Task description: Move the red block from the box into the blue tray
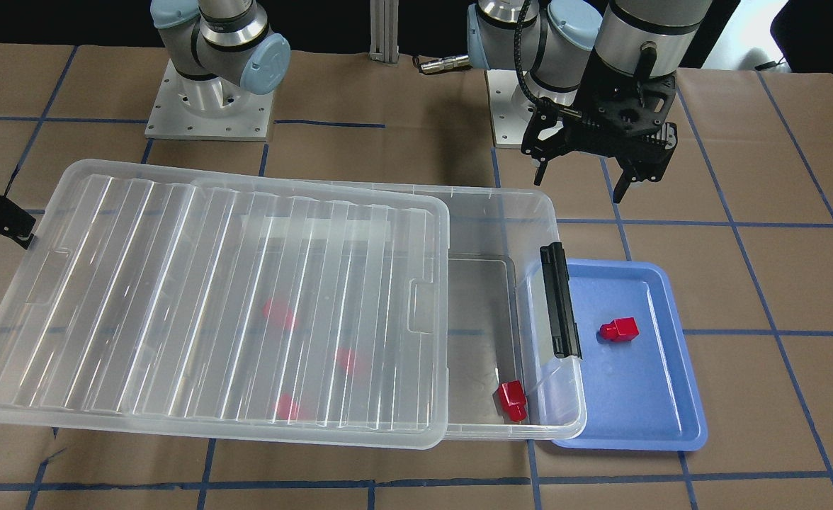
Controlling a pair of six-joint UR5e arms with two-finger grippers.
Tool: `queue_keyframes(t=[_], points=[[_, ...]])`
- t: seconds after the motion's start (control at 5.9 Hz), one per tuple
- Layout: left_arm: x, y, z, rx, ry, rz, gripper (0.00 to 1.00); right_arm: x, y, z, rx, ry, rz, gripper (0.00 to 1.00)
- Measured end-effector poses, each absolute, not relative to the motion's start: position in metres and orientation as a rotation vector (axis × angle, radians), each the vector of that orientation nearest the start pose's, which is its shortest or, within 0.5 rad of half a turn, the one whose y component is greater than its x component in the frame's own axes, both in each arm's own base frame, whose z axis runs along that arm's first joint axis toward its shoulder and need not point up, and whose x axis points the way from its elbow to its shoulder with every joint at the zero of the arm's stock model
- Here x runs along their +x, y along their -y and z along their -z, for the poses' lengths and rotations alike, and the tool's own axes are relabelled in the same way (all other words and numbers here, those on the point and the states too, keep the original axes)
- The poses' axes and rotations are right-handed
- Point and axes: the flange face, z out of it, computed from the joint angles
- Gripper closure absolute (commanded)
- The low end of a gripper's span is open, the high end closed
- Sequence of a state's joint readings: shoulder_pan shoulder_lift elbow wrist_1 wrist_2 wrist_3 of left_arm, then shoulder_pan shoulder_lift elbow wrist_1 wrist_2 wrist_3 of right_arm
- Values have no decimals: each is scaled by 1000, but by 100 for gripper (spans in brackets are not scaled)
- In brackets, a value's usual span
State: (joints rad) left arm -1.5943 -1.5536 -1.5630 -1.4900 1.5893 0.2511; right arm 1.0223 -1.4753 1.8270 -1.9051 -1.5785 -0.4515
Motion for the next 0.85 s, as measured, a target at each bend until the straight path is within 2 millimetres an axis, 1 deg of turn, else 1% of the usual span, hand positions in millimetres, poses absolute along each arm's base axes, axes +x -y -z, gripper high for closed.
queue_keyframes(t=[0.17, 0.34, 0.68, 0.85], points=[[-141, 491, -511, 382, -3086, 166, 2, -147, 503, -349, 140, -3136, -31, 0], [-139, 491, -512, 291, -3102, 166, 2, -146, 503, -348, 135, -3136, -32, 0], [-139, 488, -518, -7, -3126, 164, 2, -137, 505, -348, 110, -3135, -33, 0], [-138, 486, -524, -83, -3126, 127, 2, -129, 507, -347, 85, -3135, -36, 0]])
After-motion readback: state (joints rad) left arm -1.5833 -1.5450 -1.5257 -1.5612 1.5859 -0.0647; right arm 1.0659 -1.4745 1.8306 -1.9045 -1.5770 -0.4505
